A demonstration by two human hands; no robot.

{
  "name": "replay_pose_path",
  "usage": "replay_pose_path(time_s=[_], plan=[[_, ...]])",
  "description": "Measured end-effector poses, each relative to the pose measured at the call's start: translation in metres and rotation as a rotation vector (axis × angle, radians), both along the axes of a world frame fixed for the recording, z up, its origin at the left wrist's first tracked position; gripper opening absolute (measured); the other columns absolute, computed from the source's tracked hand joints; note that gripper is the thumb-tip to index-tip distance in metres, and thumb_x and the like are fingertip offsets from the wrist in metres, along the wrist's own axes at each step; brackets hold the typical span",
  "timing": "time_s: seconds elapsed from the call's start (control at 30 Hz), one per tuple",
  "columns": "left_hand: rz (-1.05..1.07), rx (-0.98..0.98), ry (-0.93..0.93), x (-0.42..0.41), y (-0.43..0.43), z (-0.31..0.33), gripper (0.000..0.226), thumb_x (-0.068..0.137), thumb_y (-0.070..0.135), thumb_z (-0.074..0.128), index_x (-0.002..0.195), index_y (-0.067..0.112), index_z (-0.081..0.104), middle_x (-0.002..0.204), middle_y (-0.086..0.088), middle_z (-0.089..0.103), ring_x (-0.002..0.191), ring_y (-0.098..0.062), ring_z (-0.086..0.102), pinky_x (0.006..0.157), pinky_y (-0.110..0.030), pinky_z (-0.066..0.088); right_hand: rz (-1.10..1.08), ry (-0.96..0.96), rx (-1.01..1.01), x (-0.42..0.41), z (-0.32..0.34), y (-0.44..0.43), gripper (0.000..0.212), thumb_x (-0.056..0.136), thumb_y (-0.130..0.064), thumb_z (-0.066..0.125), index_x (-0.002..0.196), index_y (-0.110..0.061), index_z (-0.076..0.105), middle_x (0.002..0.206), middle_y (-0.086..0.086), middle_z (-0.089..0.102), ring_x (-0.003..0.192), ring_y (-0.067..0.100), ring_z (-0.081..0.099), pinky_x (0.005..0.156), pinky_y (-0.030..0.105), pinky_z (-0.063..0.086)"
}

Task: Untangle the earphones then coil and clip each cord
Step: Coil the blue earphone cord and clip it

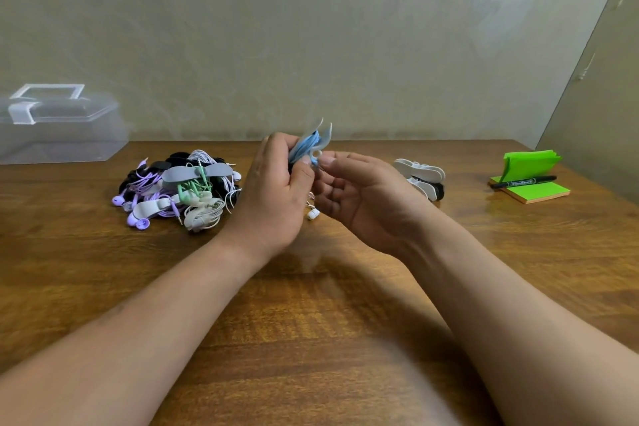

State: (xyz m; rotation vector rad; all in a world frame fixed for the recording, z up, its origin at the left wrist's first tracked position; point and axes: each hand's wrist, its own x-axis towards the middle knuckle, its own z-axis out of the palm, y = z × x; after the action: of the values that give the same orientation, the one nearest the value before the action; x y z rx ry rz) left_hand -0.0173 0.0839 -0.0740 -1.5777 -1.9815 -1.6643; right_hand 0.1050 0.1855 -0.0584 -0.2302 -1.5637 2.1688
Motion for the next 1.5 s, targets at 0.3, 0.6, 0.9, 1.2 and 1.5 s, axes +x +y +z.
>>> replay_pose_path(time_s=[0.3,0.6,0.9,1.2,1.5], plan=[[-0.001,0.033,-0.053,0.001,-0.002,0.002,0.012,0.109,0.027,0.046,0.116,0.020,0.053,0.092,0.010,0.060,0.081,0.001,0.056,0.064,-0.009,0.038,-0.396,-0.074,0.529,-0.002,-0.009,-0.004,0.014,0.104,-0.012,0.064,0.112,-0.007,0.073,0.095,0.009,0.077,0.079,0.014,0.068,0.075,0.032,0.060],[0.038,0.036,0.214,-0.007,0.003,-0.002,0.005,0.105,0.018,0.052,0.105,0.021,0.047,0.094,0.003,0.053,0.081,-0.005,0.048,0.066,-0.011,0.035,-0.523,-0.230,0.683,-0.001,-0.001,-0.007,0.018,0.101,-0.023,0.065,0.089,-0.013,0.073,0.063,-0.007,0.065,0.060,0.010,0.056,0.061,0.036,0.050],[0.036,-0.053,0.305,-0.005,0.012,-0.008,0.025,0.098,0.025,0.050,0.116,0.008,0.052,0.113,-0.007,0.052,0.095,-0.021,0.049,0.080,-0.039,0.042,-0.706,-0.373,0.887,-0.002,-0.001,-0.014,0.020,0.096,-0.018,0.057,0.082,-0.010,0.070,0.074,0.003,0.071,0.076,0.025,0.067,0.072,0.045,0.057],[0.017,-0.091,0.352,-0.004,0.011,-0.010,0.020,0.102,0.018,0.051,0.118,0.007,0.052,0.113,-0.006,0.051,0.094,-0.018,0.049,0.079,-0.039,0.044,-0.495,-0.382,0.575,0.001,-0.002,-0.010,0.022,0.098,-0.009,0.056,0.081,-0.006,0.070,0.066,0.005,0.065,0.058,0.019,0.059,0.057,0.037,0.056],[-0.003,-0.058,0.159,-0.005,0.012,-0.011,0.013,0.106,0.024,0.049,0.112,0.013,0.054,0.092,0.008,0.056,0.079,-0.001,0.052,0.069,-0.023,0.039,-0.378,-0.244,0.321,-0.005,-0.010,-0.011,0.020,0.103,-0.009,0.059,0.086,-0.005,0.067,0.065,0.003,0.059,0.055,0.015,0.052,0.051,0.025,0.047]])
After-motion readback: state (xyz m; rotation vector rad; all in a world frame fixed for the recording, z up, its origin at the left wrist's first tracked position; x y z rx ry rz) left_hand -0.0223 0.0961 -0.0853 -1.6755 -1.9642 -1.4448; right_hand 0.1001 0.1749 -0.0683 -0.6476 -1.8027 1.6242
